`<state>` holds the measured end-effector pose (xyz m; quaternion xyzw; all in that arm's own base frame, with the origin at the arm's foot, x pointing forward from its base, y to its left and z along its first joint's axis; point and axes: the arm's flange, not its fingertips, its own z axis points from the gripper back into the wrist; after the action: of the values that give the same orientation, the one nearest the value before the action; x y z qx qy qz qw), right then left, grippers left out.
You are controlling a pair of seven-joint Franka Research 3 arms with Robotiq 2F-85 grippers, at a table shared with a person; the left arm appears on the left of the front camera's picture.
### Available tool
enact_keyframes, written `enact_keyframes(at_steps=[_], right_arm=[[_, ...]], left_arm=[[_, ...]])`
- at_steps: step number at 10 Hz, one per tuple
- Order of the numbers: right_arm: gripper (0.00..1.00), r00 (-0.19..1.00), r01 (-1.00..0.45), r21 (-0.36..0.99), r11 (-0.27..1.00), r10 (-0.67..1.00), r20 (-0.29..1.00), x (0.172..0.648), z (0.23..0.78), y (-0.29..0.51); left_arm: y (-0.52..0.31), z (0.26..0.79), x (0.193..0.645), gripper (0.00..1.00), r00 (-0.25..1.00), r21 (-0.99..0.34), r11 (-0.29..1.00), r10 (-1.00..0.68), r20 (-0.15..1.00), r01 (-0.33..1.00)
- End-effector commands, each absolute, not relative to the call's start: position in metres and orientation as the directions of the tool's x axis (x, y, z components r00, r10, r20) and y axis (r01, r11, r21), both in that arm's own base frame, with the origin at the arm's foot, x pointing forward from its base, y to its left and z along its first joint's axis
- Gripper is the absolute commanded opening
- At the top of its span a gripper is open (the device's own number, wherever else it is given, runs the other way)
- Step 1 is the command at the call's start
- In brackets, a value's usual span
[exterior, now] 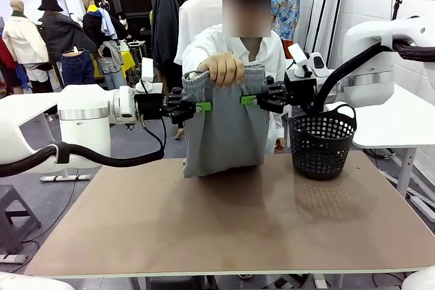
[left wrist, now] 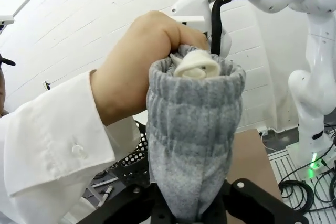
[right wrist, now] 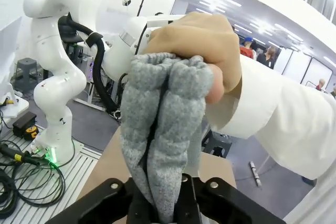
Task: Fold the training pants.
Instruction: Grab both ends of the Training pants handed by a person.
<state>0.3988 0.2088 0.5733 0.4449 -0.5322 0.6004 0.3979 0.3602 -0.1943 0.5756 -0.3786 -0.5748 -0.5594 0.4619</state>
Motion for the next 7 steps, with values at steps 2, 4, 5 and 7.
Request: enact_keyframes(at_steps=[2,4,5,7], right_arm=[[0.00,-0.247,-0.963,-0.246,-0.112,-0.010,0.969,0.410,0.579,0.210],[0.00,-0.225,-0.966,-0.226,-0.128,-0.023,0.974,0.413,0.576,0.207],[0.00,-0.263,-0.959,-0.260,-0.111,0.007,0.965,0.405,0.573,0.207],[0.00,-0.263,-0.959,-0.260,-0.111,0.007,0.965,0.405,0.573,0.207]], left_arm=[[-0.195,0.578,0.368,0.00,-0.284,0.285,0.067,-0.021,0.959,0.956],[-0.198,0.574,0.380,0.00,-0.297,0.301,0.014,-0.127,0.946,0.953],[-0.195,0.573,0.363,0.00,-0.281,0.284,0.061,-0.062,0.958,0.957],[-0.195,0.573,0.363,0.00,-0.281,0.284,0.061,-0.062,0.958,0.957]])
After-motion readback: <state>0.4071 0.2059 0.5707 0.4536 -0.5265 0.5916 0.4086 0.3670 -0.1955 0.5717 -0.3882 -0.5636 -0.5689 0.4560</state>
